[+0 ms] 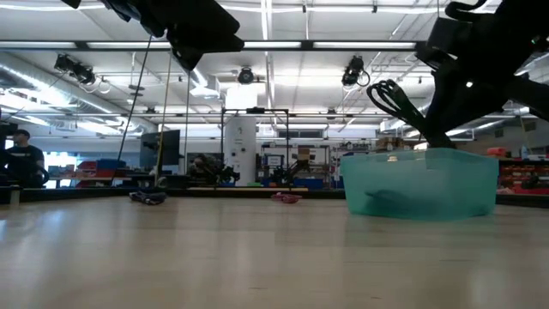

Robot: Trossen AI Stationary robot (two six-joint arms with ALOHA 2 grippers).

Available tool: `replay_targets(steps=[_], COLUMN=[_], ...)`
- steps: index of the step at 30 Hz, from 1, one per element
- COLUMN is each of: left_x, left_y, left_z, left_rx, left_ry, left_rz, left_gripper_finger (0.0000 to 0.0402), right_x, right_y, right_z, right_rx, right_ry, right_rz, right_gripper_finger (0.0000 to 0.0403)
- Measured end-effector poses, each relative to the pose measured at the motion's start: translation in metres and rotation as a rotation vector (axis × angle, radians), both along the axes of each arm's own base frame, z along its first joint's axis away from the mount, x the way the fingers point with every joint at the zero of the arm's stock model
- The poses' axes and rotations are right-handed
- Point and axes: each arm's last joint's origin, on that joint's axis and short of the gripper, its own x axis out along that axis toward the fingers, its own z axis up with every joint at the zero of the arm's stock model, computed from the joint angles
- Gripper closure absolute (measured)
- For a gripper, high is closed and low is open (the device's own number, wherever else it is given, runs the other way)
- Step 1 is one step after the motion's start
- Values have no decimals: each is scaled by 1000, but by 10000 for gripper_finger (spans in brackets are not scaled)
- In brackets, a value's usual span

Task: Pick and place USB-C Cables
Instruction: Put the green charger cable into the green bin, then put the violet charger cable into the green bin

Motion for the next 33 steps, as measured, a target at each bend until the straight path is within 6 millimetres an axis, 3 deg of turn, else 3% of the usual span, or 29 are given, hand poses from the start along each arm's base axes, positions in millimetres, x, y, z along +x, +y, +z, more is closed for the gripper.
replay_targets(steps=[9, 14, 20, 27, 33], left_x=[0, 0, -2, -5, -6], left_y=[0, 0, 3, 14, 22], left_z=[0, 0, -4, -12, -14], left_rx=[0, 0, 47, 89, 41], left_ry=[0, 0, 35, 106, 116], left_rz=[0, 1, 82, 265, 404], left_gripper_finger=[257, 257, 257, 257, 257], right_x=[0, 6, 25, 46, 54], right_y=[1, 4, 11, 21, 21], right_z=[-1, 1, 15, 42, 57], right_rx=[72, 86, 128, 376, 448], right_ry=[2, -66, -367, -758, -915], right_rz=[-18, -10, -65, -134, -120], right_gripper_finger=[262, 244, 249, 249, 249])
